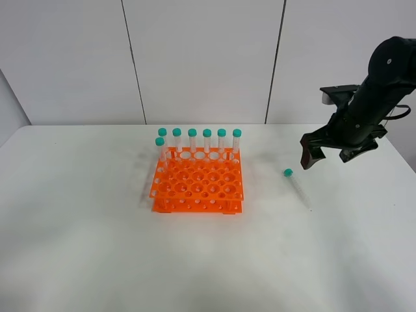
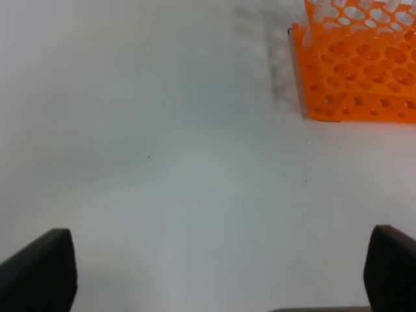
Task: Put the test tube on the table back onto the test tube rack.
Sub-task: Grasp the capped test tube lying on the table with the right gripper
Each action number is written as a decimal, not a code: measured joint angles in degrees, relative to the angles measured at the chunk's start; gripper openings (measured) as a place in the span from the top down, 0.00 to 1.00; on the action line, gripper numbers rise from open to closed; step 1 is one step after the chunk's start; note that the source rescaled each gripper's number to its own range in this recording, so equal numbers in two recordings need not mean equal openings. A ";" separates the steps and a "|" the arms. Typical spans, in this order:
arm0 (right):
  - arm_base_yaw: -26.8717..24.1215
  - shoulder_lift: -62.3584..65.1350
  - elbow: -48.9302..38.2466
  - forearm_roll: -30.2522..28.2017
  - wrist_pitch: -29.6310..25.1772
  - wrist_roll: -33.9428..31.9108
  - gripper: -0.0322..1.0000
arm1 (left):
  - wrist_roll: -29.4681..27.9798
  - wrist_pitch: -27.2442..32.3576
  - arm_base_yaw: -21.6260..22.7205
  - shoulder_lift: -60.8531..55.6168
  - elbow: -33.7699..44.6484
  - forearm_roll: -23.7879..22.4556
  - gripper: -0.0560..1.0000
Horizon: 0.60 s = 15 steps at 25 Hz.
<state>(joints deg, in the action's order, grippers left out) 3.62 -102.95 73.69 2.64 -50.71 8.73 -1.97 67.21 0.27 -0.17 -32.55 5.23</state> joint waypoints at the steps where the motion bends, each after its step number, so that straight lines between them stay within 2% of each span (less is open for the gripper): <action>1: 0.00 -0.68 0.00 0.05 0.21 0.00 0.09 | 0.00 0.00 0.00 0.00 0.00 0.00 0.00; 15: 1.80 -11.05 0.00 1.97 4.50 1.54 0.10 | 0.00 0.00 0.00 0.00 0.00 0.00 0.00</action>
<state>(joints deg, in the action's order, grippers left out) 5.42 -114.00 73.69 4.61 -46.21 10.27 -1.97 67.21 0.27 -0.17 -32.55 5.23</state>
